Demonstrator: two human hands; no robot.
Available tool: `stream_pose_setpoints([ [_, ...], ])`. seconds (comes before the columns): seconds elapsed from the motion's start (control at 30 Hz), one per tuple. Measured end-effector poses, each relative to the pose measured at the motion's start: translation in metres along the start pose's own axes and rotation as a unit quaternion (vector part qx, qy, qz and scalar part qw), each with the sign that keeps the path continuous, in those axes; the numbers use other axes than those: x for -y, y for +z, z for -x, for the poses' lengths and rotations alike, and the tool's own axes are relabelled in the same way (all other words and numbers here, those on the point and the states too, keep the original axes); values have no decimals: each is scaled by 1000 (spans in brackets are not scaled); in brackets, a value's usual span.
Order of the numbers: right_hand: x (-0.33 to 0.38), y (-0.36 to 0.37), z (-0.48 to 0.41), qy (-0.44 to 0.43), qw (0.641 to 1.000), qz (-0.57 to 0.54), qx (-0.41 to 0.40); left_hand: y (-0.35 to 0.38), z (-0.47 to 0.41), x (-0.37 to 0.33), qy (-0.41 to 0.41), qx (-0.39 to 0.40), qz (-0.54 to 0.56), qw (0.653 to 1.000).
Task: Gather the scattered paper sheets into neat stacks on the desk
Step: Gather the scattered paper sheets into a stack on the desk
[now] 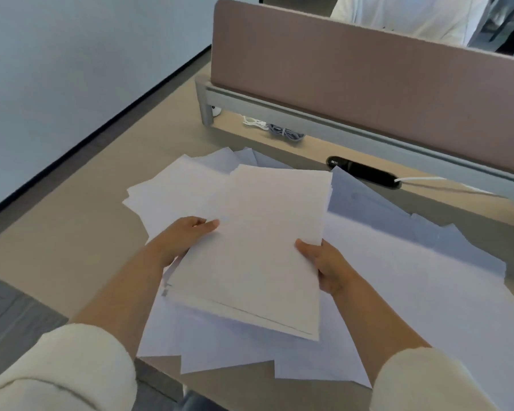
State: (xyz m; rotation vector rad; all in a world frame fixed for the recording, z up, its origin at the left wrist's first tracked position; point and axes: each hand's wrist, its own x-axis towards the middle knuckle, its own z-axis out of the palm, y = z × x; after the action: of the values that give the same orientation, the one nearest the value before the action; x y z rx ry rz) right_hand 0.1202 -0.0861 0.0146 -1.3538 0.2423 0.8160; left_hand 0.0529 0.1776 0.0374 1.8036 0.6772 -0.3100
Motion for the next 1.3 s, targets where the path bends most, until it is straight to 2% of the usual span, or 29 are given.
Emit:
stream_pose_setpoints([
  [0.17, 5, 56, -38, -49, 996, -73, -34, -64, -24, 16, 0, -51, -33, 998],
  [0.37, -2, 142, -85, -58, 983, -146, -95, -134, -71, 35, -5, -140, 28, 990],
  [0.5, -3, 179, -105, -61, 976, -173, -121, -156, -94, 41, 27, -184, 6, 982],
  [0.7, -3, 201, -122, -59, 963, -207, -163, -163, -119, 42, 36, -196, 5, 980],
  [0.8, -4, 208, -127, -54, 960, -210, -175, -159, -123, 41, 45, -195, -65, 978],
  [0.87, -6, 213, -129, -49, 960, -205, -184, -153, -124, 43, 64, -196, -197, 959],
  [0.93, -7, 216, -132, -34, 962, -189, -194, -147, -124, 44, 123, -170, -287, 935],
  [1.03, -7, 219, -135, -1, 963, -169, -210, -133, -114, 38, 206, -33, -285, 935],
  [1.13, -5, 221, -135, 18, 957, -200, -210, -118, -97, 30, 233, 63, -352, 904],
  [1.2, -5, 221, -133, 27, 957, -197, -209, -107, -89, 28, 233, 87, -423, 871],
  [1.3, -3, 219, -128, 35, 961, -175, -213, -91, -85, 29, 211, 75, -498, 837],
])
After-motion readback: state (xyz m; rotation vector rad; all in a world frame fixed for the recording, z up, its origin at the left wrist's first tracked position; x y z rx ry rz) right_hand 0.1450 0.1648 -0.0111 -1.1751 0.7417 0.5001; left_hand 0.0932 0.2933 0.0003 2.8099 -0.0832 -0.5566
